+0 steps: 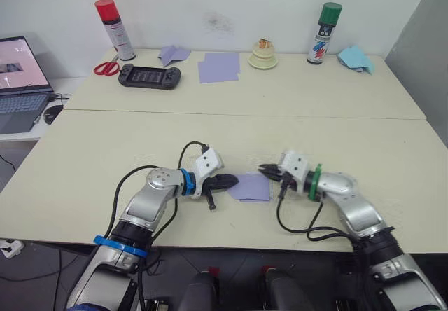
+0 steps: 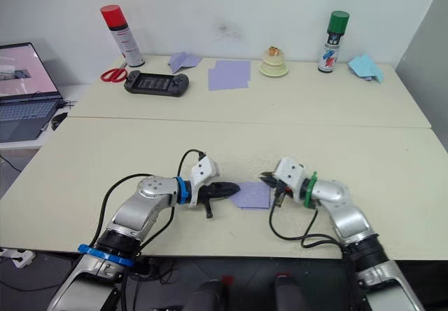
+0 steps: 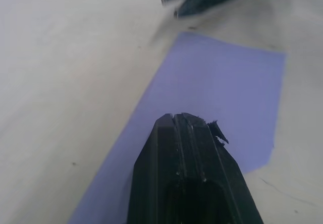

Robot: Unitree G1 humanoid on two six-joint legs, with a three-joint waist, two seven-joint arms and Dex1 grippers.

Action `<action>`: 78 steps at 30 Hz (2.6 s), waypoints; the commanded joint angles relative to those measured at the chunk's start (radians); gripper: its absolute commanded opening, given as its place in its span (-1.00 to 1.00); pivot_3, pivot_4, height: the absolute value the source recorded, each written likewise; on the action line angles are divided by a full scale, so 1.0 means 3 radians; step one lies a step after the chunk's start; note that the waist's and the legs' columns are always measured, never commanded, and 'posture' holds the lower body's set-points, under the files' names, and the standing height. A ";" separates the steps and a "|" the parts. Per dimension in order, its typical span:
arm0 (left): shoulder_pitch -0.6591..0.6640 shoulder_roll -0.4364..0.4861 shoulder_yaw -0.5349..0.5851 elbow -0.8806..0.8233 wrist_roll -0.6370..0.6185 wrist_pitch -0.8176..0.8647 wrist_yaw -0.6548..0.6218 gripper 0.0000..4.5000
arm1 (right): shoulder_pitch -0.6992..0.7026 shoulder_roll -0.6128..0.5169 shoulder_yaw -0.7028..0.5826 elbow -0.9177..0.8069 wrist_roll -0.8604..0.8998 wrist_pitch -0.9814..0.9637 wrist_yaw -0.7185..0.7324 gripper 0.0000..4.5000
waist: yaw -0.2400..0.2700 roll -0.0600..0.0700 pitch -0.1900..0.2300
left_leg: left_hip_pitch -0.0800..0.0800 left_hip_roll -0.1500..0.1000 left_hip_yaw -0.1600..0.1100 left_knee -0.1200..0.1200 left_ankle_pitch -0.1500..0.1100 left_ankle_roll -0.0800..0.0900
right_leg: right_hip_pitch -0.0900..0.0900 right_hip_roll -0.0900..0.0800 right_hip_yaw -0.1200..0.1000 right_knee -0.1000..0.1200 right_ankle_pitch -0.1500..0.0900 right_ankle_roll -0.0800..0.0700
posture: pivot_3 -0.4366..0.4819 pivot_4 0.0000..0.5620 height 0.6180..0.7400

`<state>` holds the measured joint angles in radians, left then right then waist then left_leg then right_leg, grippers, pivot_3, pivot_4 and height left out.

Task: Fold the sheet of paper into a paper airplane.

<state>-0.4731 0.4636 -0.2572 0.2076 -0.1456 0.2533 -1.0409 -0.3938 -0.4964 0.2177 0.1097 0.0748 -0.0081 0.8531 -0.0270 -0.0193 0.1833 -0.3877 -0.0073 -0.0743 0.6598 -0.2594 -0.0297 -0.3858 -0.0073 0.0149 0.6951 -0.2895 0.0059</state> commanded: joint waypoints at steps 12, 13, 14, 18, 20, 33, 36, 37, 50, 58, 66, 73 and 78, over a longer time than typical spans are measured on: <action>-0.0362 -0.0001 0.0000 0.0294 0.0029 -0.0072 -0.0277 -1.00 | 0.0106 -0.0459 0.0106 0.0563 -0.0351 -0.2058 0.0443 0.00 | -0.0008 -0.0002 0.0001 | 0.0003 0.0001 0.0002 0.0001 0.0000 0.0000 | 0.0002 0.0003 0.0002 0.0002 -0.0006 0.0011 | -0.05 -0.47 1.00; -0.0355 0.0020 -0.0025 0.0277 0.0052 -0.0063 -0.0301 -1.00 | 0.0114 -0.0436 0.0116 0.0574 -0.0367 -0.2085 0.0419 0.00 | -0.0010 -0.0002 0.0001 | 0.0003 0.0001 0.0002 0.0001 0.0000 0.0000 | 0.0002 0.0003 0.0002 0.0002 -0.0004 0.0007 | -0.05 -0.47 1.00; -0.0345 0.0036 -0.0041 0.0261 0.0068 -0.0057 -0.0319 -1.00 | 0.0121 -0.0422 0.0122 0.0577 -0.0374 -0.2102 0.0403 0.00 | -0.0012 -0.0002 0.0001 | 0.0003 0.0001 0.0003 0.0000 0.0000 0.0000 | 0.0001 0.0003 0.0003 0.0002 0.0000 0.0000 | -0.05 -0.47 1.00; -0.0308 0.0063 -0.0090 0.0249 0.0131 -0.0068 -0.0331 -1.00 | 0.0135 -0.0346 0.0137 0.0560 -0.0401 -0.2103 0.0330 0.00 | -0.0006 -0.0002 0.0001 | 0.0002 0.0001 0.0002 0.0001 0.0000 0.0000 | 0.0001 0.0002 0.0003 0.0001 0.0000 0.0000 | -0.05 -0.47 1.00; -0.0323 0.0049 -0.0097 0.0298 0.0162 -0.0091 -0.0316 -1.00 | 0.0125 -0.0277 0.0149 0.0578 -0.0414 -0.2095 0.0278 0.00 | -0.0006 -0.0002 0.0001 | 0.0003 0.0001 0.0002 0.0001 0.0000 0.0000 | 0.0001 0.0002 0.0003 0.0002 0.0000 0.0000 | -0.05 -0.47 1.00; -0.0414 0.0002 -0.0012 0.0251 0.0075 0.0025 -0.0320 -1.00 | 0.0141 -0.0374 0.0171 0.0559 -0.0357 -0.2262 0.0335 0.00 | -0.0006 -0.0002 0.0001 | 0.0003 0.0000 0.0002 0.0001 0.0000 0.0000 | 0.0002 0.0002 0.0002 0.0002 0.0000 0.0000 | -0.05 -0.47 1.00; -0.0404 -0.0005 -0.0019 0.0237 0.0071 0.0031 -0.0309 -1.00 | 0.0163 -0.0370 0.0181 0.0500 -0.0307 -0.2267 0.0340 0.00 | -0.0006 -0.0002 0.0001 | 0.0003 0.0001 0.0001 0.0001 0.0000 0.0000 | 0.0002 0.0002 0.0002 0.0002 0.0000 0.0000 | -0.05 -0.47 1.00; -0.0400 -0.0008 -0.0022 0.0231 0.0069 0.0036 -0.0306 -1.00 | 0.0159 -0.0373 0.0197 0.0508 -0.0346 -0.2297 0.0336 0.00 | -0.0006 -0.0002 0.0001 | 0.0003 0.0001 0.0001 0.0001 0.0000 0.0000 | 0.0002 0.0002 0.0002 0.0002 0.0000 0.0000 | -0.05 -0.47 1.00; -0.0405 0.0006 -0.0009 0.0186 0.0041 0.0061 -0.0326 -1.00 | 0.0105 -0.0303 0.0262 0.0705 -0.0622 -0.2353 0.0167 0.00 | -0.0006 -0.0002 0.0001 | 0.0003 0.0001 0.0001 0.0001 0.0000 0.0000 | 0.0002 0.0002 0.0002 0.0002 0.0000 0.0000 | -0.05 -0.47 1.00; -0.0437 0.0007 0.0010 0.0200 0.0035 0.0060 -0.0323 -1.00 | 0.0125 -0.0405 0.0279 0.0721 -0.0605 -0.2507 0.0211 0.00 | -0.0006 -0.0002 0.0001 | 0.0003 0.0000 0.0002 0.0002 0.0000 0.0000 | 0.0002 0.0002 0.0003 0.0002 0.0000 0.0000 | -0.05 -0.47 1.00; -0.0429 -0.0009 -0.0004 0.0190 0.0037 0.0054 -0.0311 -1.00 | 0.0031 -0.0305 0.0300 0.0787 -0.0626 -0.2442 0.0149 0.00 | -0.0006 -0.0002 0.0001 | 0.0003 0.0001 0.0002 0.0002 0.0000 0.0000 | 0.0002 0.0002 0.0003 0.0003 0.0000 0.0000 | -0.05 -0.47 1.00; -0.0442 0.0009 -0.0012 0.0223 0.0057 0.0031 -0.0327 -1.00 | -0.0009 -0.0228 0.0279 0.0821 -0.0612 -0.2388 0.0117 0.00 | -0.0006 -0.0002 0.0001 | 0.0003 0.0001 0.0001 0.0002 0.0000 0.0000 | 0.0002 0.0002 0.0002 0.0003 0.0000 0.0000 | -0.05 -0.47 1.00; -0.0420 -0.0007 -0.0031 0.0243 0.0071 0.0016 -0.0322 -1.00 | -0.0093 -0.0129 0.0335 0.0868 -0.0685 -0.2390 0.0052 0.00 | -0.0009 -0.0001 0.0001 | 0.0003 0.0001 0.0001 0.0002 0.0000 0.0000 | 0.0002 0.0002 0.0002 0.0003 0.0000 -0.0001 | -0.05 -0.47 1.00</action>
<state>-0.5876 0.4644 -0.2775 0.3057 -0.1162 0.2727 -1.1321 -0.4032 -0.5461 0.3112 0.3814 -0.1263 -0.7139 0.8863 -0.0298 -0.0197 0.1837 -0.3866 -0.0069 -0.0740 0.6603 -0.2594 -0.0297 -0.3853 -0.0066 0.0155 0.6961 -0.2894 0.0057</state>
